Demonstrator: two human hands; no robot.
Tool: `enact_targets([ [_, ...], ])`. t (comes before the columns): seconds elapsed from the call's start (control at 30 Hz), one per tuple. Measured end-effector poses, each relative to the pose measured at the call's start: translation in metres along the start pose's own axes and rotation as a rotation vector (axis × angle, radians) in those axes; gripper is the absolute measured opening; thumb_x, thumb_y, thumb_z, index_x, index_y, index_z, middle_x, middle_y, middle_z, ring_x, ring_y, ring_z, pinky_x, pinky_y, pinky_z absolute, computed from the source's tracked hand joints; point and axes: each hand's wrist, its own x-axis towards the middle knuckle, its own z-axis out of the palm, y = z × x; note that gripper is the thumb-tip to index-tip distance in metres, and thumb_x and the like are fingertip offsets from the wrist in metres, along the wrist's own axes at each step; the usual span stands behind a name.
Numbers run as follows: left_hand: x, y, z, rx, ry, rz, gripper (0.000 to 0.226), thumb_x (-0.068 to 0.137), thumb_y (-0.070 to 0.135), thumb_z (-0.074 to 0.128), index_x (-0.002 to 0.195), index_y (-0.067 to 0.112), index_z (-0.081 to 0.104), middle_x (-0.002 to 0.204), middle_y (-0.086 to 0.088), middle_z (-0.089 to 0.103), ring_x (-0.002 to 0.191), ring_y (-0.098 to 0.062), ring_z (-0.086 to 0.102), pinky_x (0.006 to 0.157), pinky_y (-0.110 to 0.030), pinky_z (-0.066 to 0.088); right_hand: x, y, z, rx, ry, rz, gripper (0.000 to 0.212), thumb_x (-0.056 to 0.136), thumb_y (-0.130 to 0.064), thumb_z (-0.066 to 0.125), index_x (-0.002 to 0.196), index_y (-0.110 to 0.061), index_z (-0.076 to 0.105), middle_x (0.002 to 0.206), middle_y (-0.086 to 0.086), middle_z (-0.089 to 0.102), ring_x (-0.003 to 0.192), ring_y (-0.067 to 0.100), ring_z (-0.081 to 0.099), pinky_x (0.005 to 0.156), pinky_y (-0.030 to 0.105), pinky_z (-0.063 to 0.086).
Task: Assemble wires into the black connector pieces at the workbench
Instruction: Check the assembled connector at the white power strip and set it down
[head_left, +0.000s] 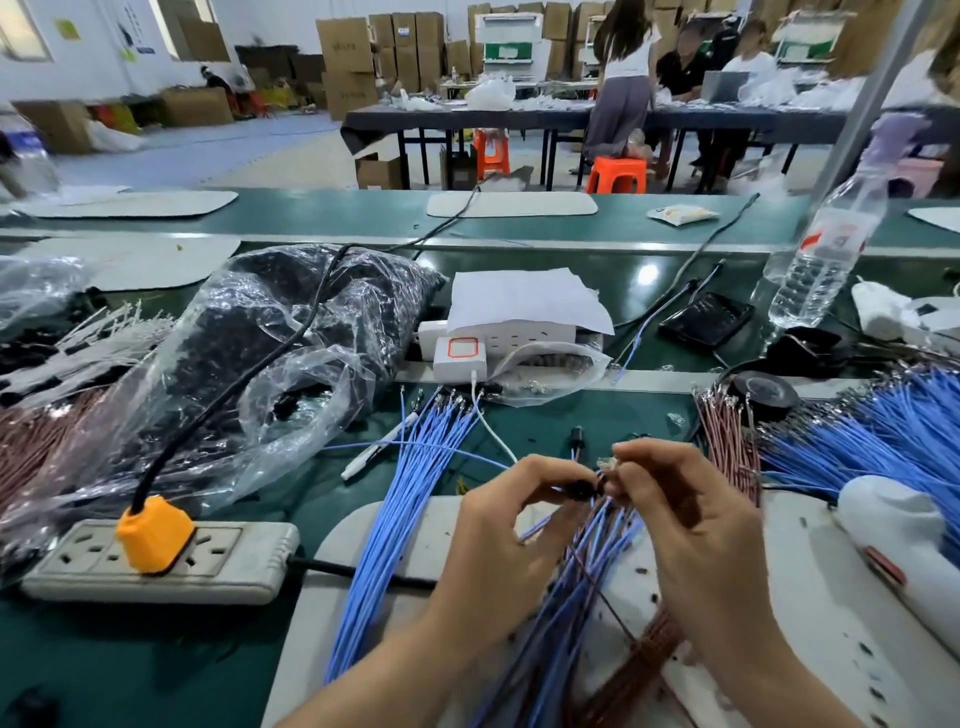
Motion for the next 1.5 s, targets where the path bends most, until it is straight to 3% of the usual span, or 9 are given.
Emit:
enact_targets([
  [0.07,0.0,0.001,-0.001,0.017,0.003,0.002,0.019,0.083,0.005,0.065,0.1,0.015,0.066,0.094,0.009,0.07,0.09,-0.01,0.067,0.082,-0.023,0.052,0.0,-0.006,-0.004,0.014,0.033,-0.033,0.014,0.082,-0.019,0.059,0.084,-0.029,0.069,0.081,-0.007,0.071,0.072,0.01,0.068,0.07,0.014,0.053],
  [0.27,0.001,-0.001,-0.003,0.029,0.01,-0.031,0.018,0.084,0.009,0.066,0.1,0.018,0.066,0.093,0.008,0.069,0.09,-0.014,0.066,0.082,-0.032,0.053,-0.003,-0.01,-0.005,-0.058,-0.003,-0.162,0.016,0.084,-0.008,0.064,0.085,-0.024,0.066,0.078,-0.01,0.068,0.069,0.006,0.065,0.065,0.01,0.049],
  [0.63,0.002,-0.001,-0.005,0.217,0.0,0.066,0.027,0.079,0.004,0.072,0.1,0.022,0.07,0.089,0.013,0.065,0.084,-0.003,0.061,0.076,-0.012,0.044,-0.001,0.0,-0.005,-0.282,-0.073,-0.221,0.007,0.083,-0.012,0.063,0.082,-0.018,0.067,0.07,-0.01,0.064,0.064,0.006,0.059,0.061,0.013,0.046],
  [0.77,0.001,-0.002,-0.007,0.287,-0.051,0.068,0.026,0.079,0.009,0.072,0.102,0.021,0.072,0.088,0.01,0.064,0.079,0.0,0.056,0.074,-0.013,0.043,0.001,0.0,-0.007,-0.133,-0.141,-0.001,0.017,0.085,-0.033,0.062,0.075,-0.021,0.067,0.06,-0.001,0.062,0.053,0.008,0.055,0.052,0.022,0.046],
  [0.83,0.002,-0.001,-0.007,0.316,-0.069,0.077,0.025,0.079,0.011,0.072,0.103,0.018,0.072,0.087,0.008,0.063,0.076,0.004,0.054,0.073,-0.01,0.04,0.003,0.0,-0.008,-0.029,-0.156,0.093,0.018,0.083,-0.029,0.06,0.071,-0.018,0.068,0.056,0.003,0.061,0.048,0.006,0.052,0.05,0.018,0.043],
  [0.97,0.003,0.0,-0.007,0.392,-0.084,0.09,0.02,0.082,0.019,0.071,0.101,0.014,0.073,0.08,0.011,0.059,0.068,0.006,0.047,0.068,-0.008,0.038,0.003,0.006,-0.007,-0.12,-0.129,0.109,0.016,0.085,-0.012,0.067,0.07,-0.017,0.068,0.055,0.003,0.062,0.046,0.005,0.053,0.049,0.017,0.044],
  [1.13,0.001,-0.001,-0.006,0.357,-0.091,0.037,0.023,0.08,0.028,0.071,0.098,0.015,0.075,0.078,0.012,0.067,0.067,0.008,0.054,0.066,-0.005,0.039,0.004,0.003,-0.006,-0.008,-0.176,0.226,0.022,0.086,-0.012,0.066,0.066,-0.003,0.063,0.051,0.008,0.061,0.042,0.012,0.053,0.043,0.02,0.042],
  [1.3,0.0,-0.004,-0.007,0.257,-0.104,-0.054,0.031,0.078,0.037,0.067,0.098,0.016,0.075,0.081,0.009,0.072,0.066,0.004,0.061,0.066,-0.01,0.046,0.005,0.001,-0.009,0.013,-0.209,0.346,0.033,0.087,-0.018,0.065,0.064,0.005,0.058,0.049,0.01,0.06,0.038,0.018,0.051,0.038,0.024,0.04],
  [1.5,-0.001,-0.007,-0.007,0.268,-0.13,-0.054,0.023,0.08,0.026,0.073,0.1,0.014,0.074,0.082,0.006,0.074,0.069,-0.001,0.065,0.068,-0.023,0.052,0.006,0.004,-0.009,0.015,-0.215,0.343,0.028,0.084,-0.018,0.067,0.063,-0.001,0.059,0.048,0.009,0.06,0.039,0.017,0.051,0.039,0.023,0.041],
])
